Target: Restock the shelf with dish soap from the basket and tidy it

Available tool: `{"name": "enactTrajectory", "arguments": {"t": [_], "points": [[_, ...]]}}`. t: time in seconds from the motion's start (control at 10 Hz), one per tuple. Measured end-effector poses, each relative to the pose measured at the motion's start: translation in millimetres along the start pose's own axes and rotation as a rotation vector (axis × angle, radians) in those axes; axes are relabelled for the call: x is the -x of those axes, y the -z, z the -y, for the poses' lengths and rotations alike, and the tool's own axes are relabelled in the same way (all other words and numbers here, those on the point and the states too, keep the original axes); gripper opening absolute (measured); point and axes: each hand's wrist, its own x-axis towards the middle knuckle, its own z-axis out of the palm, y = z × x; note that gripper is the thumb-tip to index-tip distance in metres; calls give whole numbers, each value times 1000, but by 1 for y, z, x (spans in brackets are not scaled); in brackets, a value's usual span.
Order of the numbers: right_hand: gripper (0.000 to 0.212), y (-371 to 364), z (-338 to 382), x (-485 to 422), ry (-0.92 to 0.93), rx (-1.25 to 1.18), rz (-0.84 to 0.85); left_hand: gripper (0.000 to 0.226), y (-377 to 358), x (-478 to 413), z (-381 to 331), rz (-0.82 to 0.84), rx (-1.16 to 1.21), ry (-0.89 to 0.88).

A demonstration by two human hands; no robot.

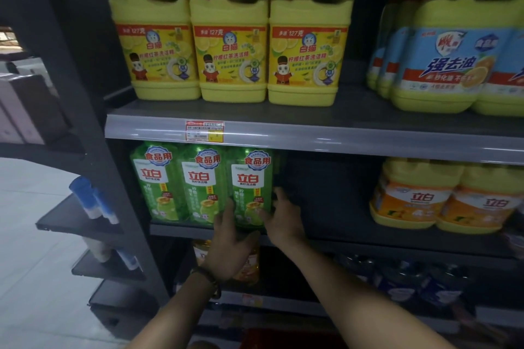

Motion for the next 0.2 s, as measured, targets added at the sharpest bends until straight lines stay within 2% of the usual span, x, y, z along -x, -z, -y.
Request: {"name": "enactTrajectory", "arguments": {"t": [0.1, 0.2], "points": [[63, 6, 4, 3, -19, -7, 54, 76, 3, 0, -12, 49, -22, 15], [64, 22, 12, 14, -5, -4, 134, 92, 6, 1, -11, 73, -100, 43]]}}
